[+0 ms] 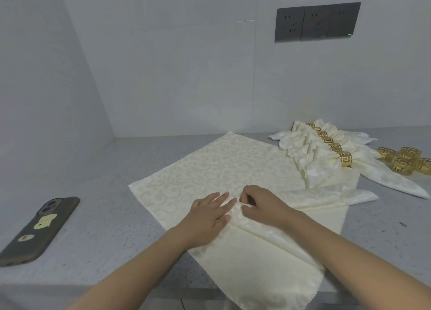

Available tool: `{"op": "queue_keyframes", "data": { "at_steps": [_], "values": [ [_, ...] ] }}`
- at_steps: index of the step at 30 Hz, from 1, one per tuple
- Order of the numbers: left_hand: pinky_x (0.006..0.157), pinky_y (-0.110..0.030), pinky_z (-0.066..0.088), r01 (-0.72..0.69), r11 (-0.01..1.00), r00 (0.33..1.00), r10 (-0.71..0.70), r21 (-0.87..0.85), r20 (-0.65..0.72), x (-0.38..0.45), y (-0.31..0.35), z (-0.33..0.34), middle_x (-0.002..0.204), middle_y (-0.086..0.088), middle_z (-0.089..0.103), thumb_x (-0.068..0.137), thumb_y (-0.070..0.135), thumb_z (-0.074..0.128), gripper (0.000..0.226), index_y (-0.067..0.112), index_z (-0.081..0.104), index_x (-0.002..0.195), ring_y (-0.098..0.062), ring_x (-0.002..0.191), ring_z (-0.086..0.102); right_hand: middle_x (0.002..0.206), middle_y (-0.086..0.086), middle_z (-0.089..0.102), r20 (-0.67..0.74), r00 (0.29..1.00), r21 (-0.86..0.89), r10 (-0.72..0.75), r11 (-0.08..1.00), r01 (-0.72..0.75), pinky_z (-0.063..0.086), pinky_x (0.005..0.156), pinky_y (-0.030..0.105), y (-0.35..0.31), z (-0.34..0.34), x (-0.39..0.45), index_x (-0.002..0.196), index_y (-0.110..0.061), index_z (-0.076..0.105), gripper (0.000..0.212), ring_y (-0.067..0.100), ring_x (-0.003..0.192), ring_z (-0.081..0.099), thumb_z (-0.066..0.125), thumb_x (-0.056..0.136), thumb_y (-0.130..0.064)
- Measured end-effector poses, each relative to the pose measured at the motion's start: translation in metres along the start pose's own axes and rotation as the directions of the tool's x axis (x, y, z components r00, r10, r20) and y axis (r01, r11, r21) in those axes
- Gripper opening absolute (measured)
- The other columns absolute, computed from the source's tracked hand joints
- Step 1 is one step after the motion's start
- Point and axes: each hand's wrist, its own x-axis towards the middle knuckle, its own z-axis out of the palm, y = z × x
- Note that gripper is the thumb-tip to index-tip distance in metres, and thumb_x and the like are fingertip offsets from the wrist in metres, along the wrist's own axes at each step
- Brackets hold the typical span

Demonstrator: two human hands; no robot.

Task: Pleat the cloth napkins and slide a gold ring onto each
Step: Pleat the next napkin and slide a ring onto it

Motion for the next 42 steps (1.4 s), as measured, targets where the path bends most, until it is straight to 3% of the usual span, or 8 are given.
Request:
{"op": "queue_keyframes", "data": {
  "at_steps": [7,10,13,21,28,34,39,42],
  "values": [
    [0.112,-0.034,0.006,0.062,0.994,0.998,-0.061,-0.096,0.004,0.007,0.004,-0.009,0.156,0.016,0.019,0.102,0.044,0.020,0.044,0.043,0.030,0.145,-0.008,0.143,0.009,0.089,-0.015,0.041,-0.005,0.999,-0.078,-0.047,0.996,0.047,0.032,0.079,0.018,0.008,0.006,-0.004,0.091,-0.023,0.049,0.010,0.005,0.085,0.042,0.058,0.087,-0.020],
    [0.108,-0.035,0.011,0.096,0.995,0.995,-0.096,-0.020,-0.002,0.016,0.009,-0.017,0.151,0.014,0.032,0.098,0.053,0.029,0.044,0.042,0.042,0.139,-0.013,0.138,0.021,0.103,-0.010,0.052,-0.026,0.988,-0.092,0.155,0.983,-0.157,0.038,0.091,0.027,0.009,-0.012,0.003,0.108,-0.023,0.057,0.022,0.012,0.101,0.048,0.058,0.089,-0.035],
    [0.108,-0.037,0.016,0.107,0.991,0.993,-0.111,0.080,0.045,0.024,0.012,-0.026,0.148,0.010,0.038,0.093,0.060,0.038,0.048,0.040,0.047,0.136,-0.017,0.135,0.027,0.118,-0.006,0.056,0.063,0.923,-0.360,0.380,0.871,-0.334,0.034,0.098,0.033,0.009,-0.041,0.010,0.116,-0.028,0.057,0.033,0.020,0.113,0.047,0.054,0.088,-0.044],
    [0.101,-0.034,0.024,0.116,0.987,0.990,-0.124,0.110,0.071,0.035,0.017,-0.034,0.137,0.007,0.049,0.086,0.061,0.052,0.050,0.030,0.060,0.125,-0.017,0.125,0.039,0.075,-0.004,0.050,0.237,0.780,-0.503,0.579,0.760,-0.411,0.039,0.061,0.024,0.011,-0.071,0.023,0.073,-0.013,0.050,0.046,0.016,0.070,0.051,0.065,0.079,-0.056],
    [0.100,-0.035,0.025,0.117,0.989,0.990,-0.124,0.094,0.065,0.035,0.017,-0.034,0.136,0.006,0.050,0.086,0.060,0.053,0.049,0.031,0.061,0.124,-0.018,0.125,0.040,0.085,0.004,0.054,0.227,0.819,-0.466,0.527,0.797,-0.384,0.034,0.049,0.023,-0.009,-0.061,0.036,0.084,-0.008,0.056,0.023,0.022,0.077,0.052,0.072,0.076,-0.022],
    [0.100,-0.033,0.027,0.139,0.990,0.988,-0.139,0.004,0.070,0.033,0.015,-0.032,0.133,0.009,0.049,0.088,0.059,0.050,0.048,0.029,0.061,0.124,-0.017,0.125,0.037,0.070,0.002,0.056,0.221,0.793,-0.130,0.567,0.823,-0.552,0.038,0.050,0.022,-0.014,-0.064,0.039,0.082,-0.006,0.063,0.027,0.016,0.060,0.052,0.075,0.076,-0.030],
    [0.106,-0.035,0.026,0.361,0.851,0.930,-0.297,-0.381,0.218,0.031,0.001,-0.033,0.128,0.016,0.043,0.087,0.065,0.041,0.041,0.039,0.056,0.116,-0.017,0.126,0.031,0.064,0.007,0.054,0.438,0.713,0.366,0.547,0.617,-0.697,0.037,0.037,0.019,-0.014,-0.058,0.033,0.096,-0.001,0.059,0.011,0.012,0.041,0.048,0.056,0.091,-0.010],
    [0.112,-0.041,0.018,0.373,0.853,0.922,-0.298,-0.365,0.247,0.036,-0.003,-0.036,0.137,0.014,0.045,0.090,0.069,0.024,0.056,0.034,0.052,0.124,-0.020,0.134,0.028,0.073,0.015,0.065,0.535,0.693,0.479,0.484,0.502,-0.720,0.052,0.047,0.025,-0.012,-0.055,0.027,0.105,0.001,0.053,0.014,0.020,0.052,0.061,0.048,0.094,-0.005]
  ]
}}
